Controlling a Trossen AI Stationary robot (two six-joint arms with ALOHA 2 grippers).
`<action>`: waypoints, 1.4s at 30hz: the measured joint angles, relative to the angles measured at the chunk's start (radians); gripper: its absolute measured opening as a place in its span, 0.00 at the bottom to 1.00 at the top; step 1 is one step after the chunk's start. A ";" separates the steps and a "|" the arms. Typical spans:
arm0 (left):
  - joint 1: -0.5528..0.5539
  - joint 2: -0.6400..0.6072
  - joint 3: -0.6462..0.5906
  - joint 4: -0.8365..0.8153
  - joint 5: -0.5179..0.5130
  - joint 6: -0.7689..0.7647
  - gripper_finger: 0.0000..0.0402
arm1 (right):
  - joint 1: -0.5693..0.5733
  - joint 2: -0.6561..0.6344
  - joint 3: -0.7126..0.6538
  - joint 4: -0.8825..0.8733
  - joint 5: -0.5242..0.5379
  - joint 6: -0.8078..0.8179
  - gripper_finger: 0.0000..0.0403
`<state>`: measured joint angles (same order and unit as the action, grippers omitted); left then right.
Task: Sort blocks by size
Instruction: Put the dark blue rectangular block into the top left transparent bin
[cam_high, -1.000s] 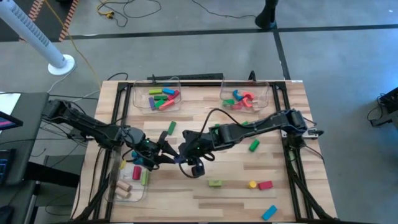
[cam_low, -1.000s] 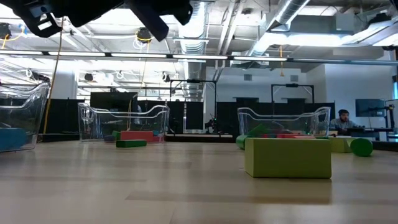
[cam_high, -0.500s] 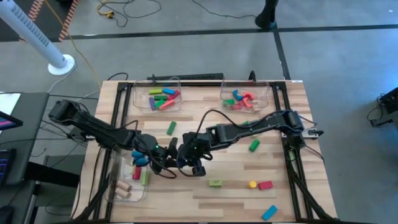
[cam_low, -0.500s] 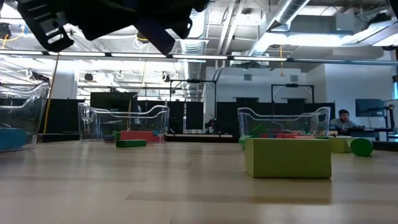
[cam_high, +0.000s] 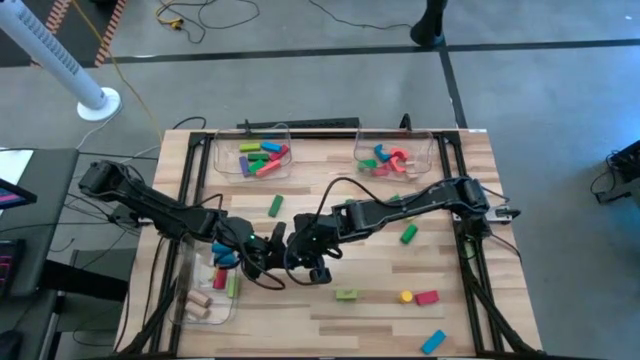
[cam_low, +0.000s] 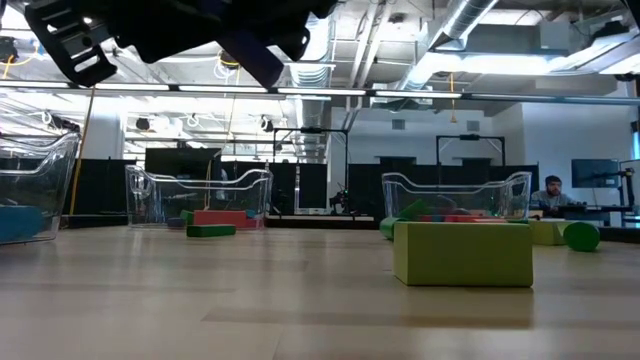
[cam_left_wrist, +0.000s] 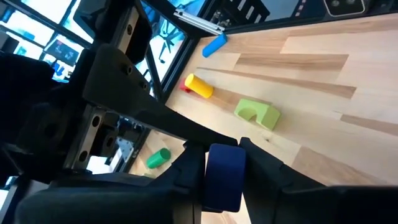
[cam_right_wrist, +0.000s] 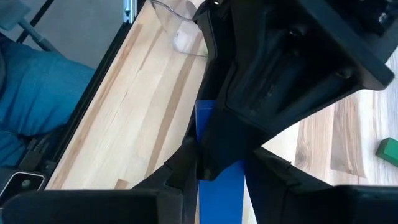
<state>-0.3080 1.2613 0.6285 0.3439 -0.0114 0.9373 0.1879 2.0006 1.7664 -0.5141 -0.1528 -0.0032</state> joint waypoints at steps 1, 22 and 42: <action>-0.001 0.000 0.000 0.000 -0.006 0.001 0.19 | 0.000 0.000 0.000 -0.002 0.000 0.000 0.33; -0.012 -0.147 -0.001 -0.198 -0.117 -0.038 0.17 | -0.006 -0.067 0.003 -0.231 0.136 0.053 0.62; 0.432 -0.431 -0.001 -0.381 -0.405 -0.360 0.17 | 0.173 -0.071 0.002 -0.505 0.216 0.190 0.62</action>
<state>0.1238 0.8304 0.6273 -0.0367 -0.4166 0.5772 0.3608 1.9293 1.7679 -1.0192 0.0629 0.1869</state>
